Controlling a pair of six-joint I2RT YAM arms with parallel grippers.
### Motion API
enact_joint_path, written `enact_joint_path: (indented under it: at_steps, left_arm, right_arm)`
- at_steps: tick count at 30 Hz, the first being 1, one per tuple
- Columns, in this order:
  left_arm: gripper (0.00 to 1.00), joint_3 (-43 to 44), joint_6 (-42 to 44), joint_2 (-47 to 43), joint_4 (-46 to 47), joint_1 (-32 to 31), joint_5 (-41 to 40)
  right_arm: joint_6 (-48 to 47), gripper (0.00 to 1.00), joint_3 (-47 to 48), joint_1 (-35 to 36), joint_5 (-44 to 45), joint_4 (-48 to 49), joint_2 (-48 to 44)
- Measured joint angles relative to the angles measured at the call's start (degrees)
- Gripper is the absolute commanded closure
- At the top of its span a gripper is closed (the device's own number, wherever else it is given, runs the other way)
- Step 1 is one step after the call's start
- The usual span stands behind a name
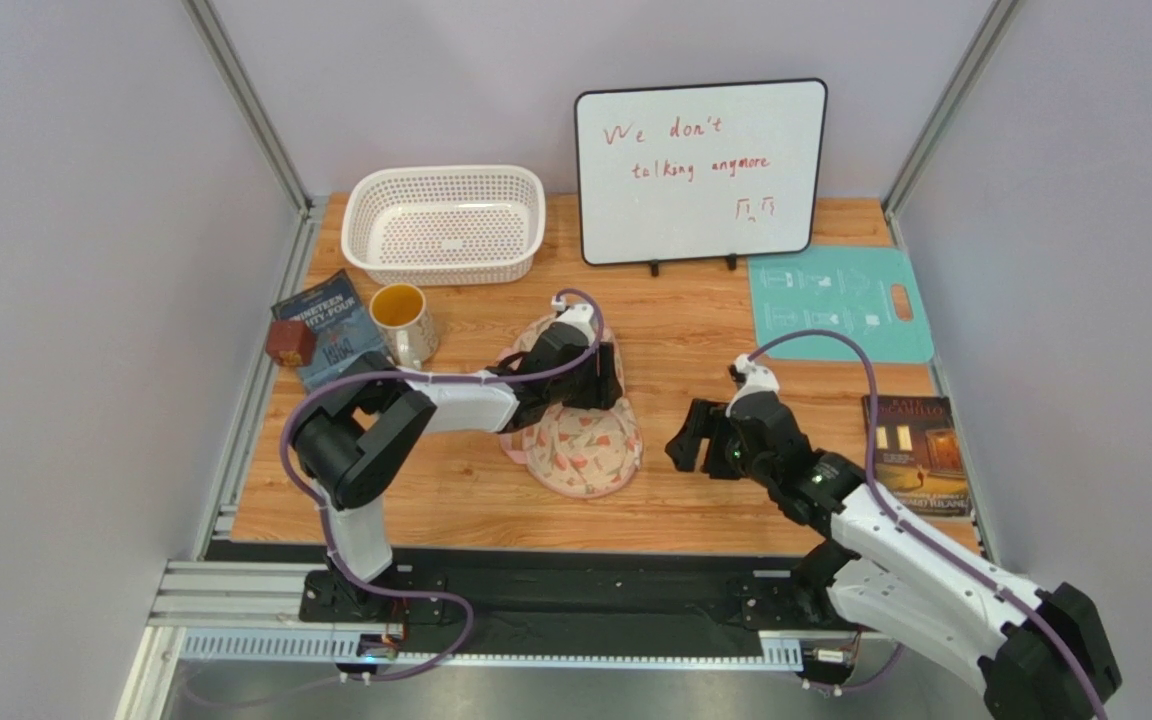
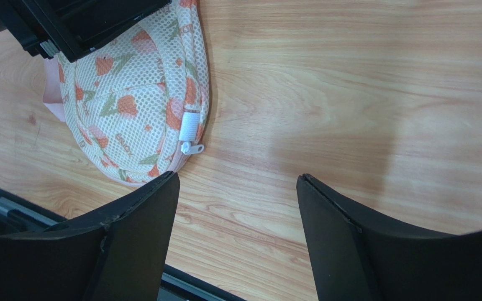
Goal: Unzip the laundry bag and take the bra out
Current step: Adjust the laundry bag at the center of the board.
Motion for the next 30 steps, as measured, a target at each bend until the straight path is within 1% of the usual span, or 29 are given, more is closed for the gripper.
enact_joint_path:
  at_steps: [3, 8, 14, 17, 18, 21, 24, 28, 30]
  left_arm:
    - [0.36, -3.0, -1.1, -3.8, -2.1, 0.0, -2.1]
    - [0.35, -3.0, 0.3, -10.3, -8.2, -0.4, -2.5]
    - [0.35, 0.1, 3.2, -18.3, -16.3, -0.9, -1.7]
    - [0.35, -1.5, 3.2, -21.1, -19.3, -0.9, -0.7]
    - [0.35, -3.3, 2.9, -21.9, -19.7, -0.9, -0.5]
    - [0.35, -8.4, 2.5, -22.9, -21.5, -0.9, -0.3]
    - [0.35, -12.0, 2.1, -21.3, -22.9, -0.9, 0.9]
    - [0.35, -12.5, 1.9, -20.4, -20.2, -0.8, 2.5]
    - [0.35, -12.6, 1.9, -19.9, -19.1, -0.9, 2.8]
  right_arm:
    - [-2.2, 0.26, -0.2, 0.0, -4.0, 5.4, 4.8]
    - [-4.5, 0.29, -0.9, 0.0, -11.1, 14.9, 12.3]
    - [-6.3, 0.30, -3.1, 1.5, -17.1, 23.5, 14.9]
    - [-7.7, 0.32, -3.5, 2.3, -19.2, 26.2, 15.9]
    - [-8.2, 0.32, -3.6, 2.4, -19.7, 27.2, 16.7]
    - [-9.4, 0.34, -3.8, 2.6, -20.3, 29.2, 19.6]
    - [-10.3, 0.36, -3.8, 2.7, -20.4, 30.2, 22.6]
    - [-11.3, 0.41, -3.9, 3.4, -20.4, 32.2, 25.3]
    - [-12.0, 0.46, -3.9, 3.8, -20.5, 33.7, 27.1]
